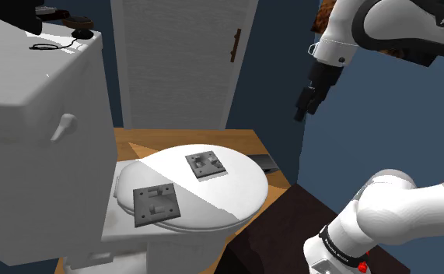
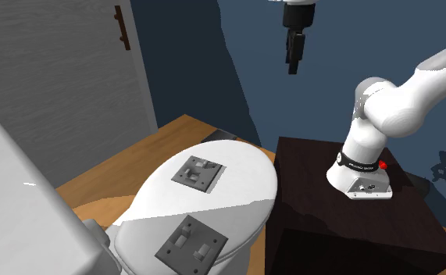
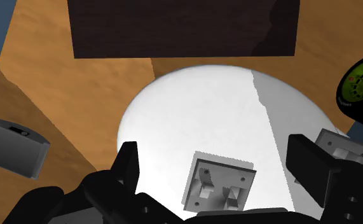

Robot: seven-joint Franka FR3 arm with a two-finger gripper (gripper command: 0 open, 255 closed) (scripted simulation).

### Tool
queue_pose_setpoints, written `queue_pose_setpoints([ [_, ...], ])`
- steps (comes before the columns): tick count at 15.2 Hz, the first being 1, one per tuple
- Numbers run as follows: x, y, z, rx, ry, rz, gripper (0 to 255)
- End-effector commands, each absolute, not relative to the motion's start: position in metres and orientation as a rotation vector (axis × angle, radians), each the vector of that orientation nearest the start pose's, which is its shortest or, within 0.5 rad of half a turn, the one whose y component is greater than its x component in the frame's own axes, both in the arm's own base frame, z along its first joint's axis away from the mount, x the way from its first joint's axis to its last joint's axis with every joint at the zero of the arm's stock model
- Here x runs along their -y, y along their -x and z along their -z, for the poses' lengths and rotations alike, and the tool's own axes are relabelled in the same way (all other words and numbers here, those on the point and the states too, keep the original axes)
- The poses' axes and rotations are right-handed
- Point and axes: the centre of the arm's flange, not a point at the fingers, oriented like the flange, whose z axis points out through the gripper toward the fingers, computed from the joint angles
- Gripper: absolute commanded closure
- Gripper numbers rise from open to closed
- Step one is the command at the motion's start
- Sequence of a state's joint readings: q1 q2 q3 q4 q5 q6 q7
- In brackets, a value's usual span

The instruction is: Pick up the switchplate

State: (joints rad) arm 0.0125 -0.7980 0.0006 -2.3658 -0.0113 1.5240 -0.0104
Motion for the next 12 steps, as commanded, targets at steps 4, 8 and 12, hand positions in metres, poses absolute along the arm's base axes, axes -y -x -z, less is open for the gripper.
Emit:
queue_pose_setpoints([
  [4, -0.009, -0.321, -0.554, 0.018, 3.153, -0.061, 0],
  [8, -0.017, -0.351, -0.512, -0.007, 3.153, -0.051, 0],
  [12, -0.024, -0.381, -0.47, -0.031, 3.153, -0.041, 0],
])
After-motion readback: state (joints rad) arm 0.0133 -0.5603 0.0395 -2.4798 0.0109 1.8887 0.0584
